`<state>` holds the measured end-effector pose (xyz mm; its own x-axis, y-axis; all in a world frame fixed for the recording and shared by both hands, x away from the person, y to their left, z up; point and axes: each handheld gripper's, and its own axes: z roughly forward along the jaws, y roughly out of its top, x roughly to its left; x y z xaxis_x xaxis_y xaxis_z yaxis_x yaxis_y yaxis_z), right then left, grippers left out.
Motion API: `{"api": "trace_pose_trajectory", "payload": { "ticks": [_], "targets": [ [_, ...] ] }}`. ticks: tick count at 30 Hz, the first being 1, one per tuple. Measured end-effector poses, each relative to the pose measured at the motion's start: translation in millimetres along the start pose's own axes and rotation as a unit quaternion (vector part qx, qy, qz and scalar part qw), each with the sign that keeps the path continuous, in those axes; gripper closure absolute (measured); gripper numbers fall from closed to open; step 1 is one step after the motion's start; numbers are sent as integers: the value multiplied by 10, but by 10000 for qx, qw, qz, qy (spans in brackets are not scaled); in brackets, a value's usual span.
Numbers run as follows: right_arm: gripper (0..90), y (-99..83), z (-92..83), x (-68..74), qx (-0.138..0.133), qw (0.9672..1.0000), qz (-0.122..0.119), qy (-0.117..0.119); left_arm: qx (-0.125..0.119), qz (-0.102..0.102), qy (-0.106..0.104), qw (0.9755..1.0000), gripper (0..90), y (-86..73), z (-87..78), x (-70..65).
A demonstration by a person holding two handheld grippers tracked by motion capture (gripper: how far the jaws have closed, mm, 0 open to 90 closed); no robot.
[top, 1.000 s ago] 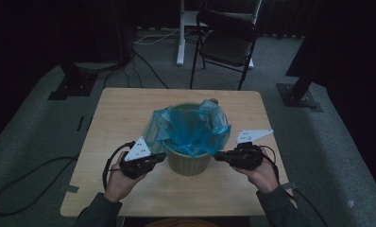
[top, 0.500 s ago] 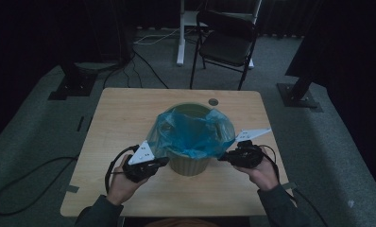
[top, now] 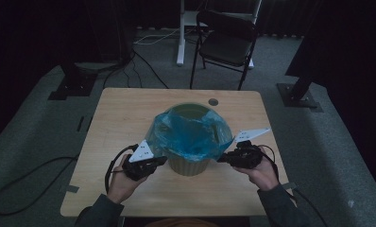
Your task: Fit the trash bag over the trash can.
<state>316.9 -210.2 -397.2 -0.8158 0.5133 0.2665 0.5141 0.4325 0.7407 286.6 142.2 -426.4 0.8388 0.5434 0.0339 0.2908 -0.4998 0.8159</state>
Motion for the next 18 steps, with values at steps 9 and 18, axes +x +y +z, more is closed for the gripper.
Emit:
{"api": "trace_pose_trajectory", "payload": {
  "ticks": [9, 18],
  "targets": [
    [900, -25, 5, -41, 129, 9995, 42, -270, 106, -48, 59, 9999, 899, -31, 54, 42],
    [900, -32, -29, -103, 147, 9988, 151, -442, 132, -120, 194, 9997, 898, -55, 46, 92]
  ]
}}
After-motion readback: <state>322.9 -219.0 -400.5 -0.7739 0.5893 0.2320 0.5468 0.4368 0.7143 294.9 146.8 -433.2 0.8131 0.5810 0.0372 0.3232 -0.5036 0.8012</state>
